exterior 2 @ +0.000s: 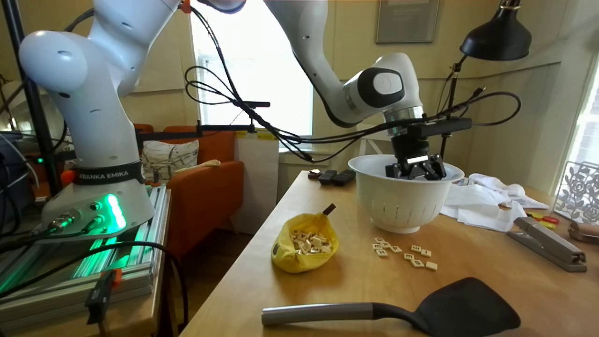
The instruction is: Use the silver spoon to stir the contents in the white bowl.
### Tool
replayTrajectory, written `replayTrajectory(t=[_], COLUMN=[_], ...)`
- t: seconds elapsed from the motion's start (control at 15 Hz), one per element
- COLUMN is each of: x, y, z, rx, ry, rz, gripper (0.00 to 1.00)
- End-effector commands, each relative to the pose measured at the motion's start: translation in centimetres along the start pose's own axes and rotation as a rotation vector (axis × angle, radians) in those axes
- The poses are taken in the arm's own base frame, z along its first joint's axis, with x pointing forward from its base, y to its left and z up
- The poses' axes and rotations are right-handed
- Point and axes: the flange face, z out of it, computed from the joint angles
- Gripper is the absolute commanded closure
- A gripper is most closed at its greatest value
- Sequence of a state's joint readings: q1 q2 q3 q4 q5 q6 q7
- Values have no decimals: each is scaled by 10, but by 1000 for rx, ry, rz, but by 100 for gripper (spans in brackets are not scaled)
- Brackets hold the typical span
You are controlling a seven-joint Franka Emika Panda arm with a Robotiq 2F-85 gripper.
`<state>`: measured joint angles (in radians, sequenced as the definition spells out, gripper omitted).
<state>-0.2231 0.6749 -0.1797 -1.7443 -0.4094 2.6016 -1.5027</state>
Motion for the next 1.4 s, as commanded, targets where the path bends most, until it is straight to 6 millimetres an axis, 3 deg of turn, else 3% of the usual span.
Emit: replayTrajectory(t=[0.0,0.27,0.4,0.6,0.73,1.33], x=[2,1,0,-2,-4,-10], y=[-3,-3,-2,-2,-3,-5], z=[6,8,9,10,10,13], rx=[-30,-50,-60,-70,-70,-58], ry=[-28,-36,-38,-40,-42,-47], rz=[-35,-48,-50,-49,-46,-35], gripper=[0,0,26,47,56,63])
